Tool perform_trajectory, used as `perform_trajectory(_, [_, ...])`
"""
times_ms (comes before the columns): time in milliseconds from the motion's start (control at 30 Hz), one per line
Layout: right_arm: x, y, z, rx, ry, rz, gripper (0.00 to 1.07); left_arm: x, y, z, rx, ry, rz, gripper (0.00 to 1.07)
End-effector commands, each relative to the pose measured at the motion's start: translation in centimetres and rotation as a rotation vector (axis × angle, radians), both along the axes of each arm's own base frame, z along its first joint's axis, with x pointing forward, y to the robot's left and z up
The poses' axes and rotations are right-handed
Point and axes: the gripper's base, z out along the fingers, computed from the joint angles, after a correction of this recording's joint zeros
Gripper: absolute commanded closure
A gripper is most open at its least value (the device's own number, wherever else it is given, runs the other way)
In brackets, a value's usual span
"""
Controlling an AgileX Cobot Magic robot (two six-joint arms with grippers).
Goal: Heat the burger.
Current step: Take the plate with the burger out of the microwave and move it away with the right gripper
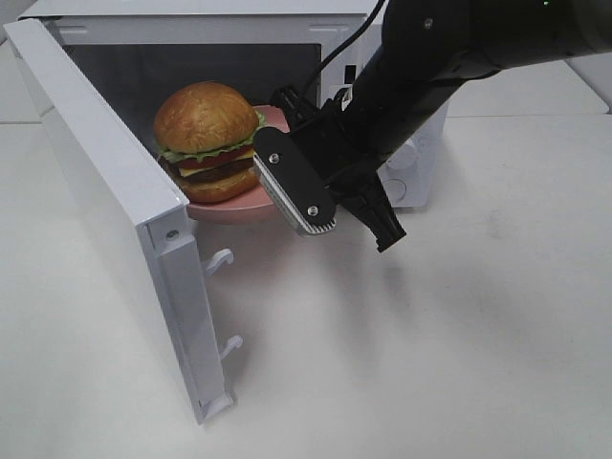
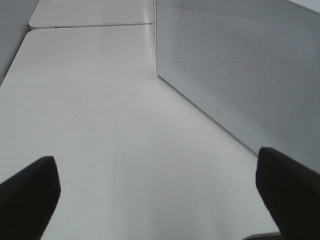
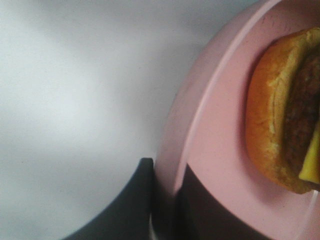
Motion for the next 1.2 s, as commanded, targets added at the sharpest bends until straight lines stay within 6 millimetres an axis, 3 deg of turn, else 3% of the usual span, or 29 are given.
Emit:
perform_trajectory(33, [-0.9,-0.8,1.7,0.049,-0.069,-0.01,1.07,-0.1,0.0,-0.1,-0.002,-0.007,-0.001,0.07])
perform_trajectory(1200, [-12.3,-9.3,3.8,0.105,-0.105,-0.094,1.07,-0.1,0.0,-0.1,-0.002,-0.007,-0.001,0.07])
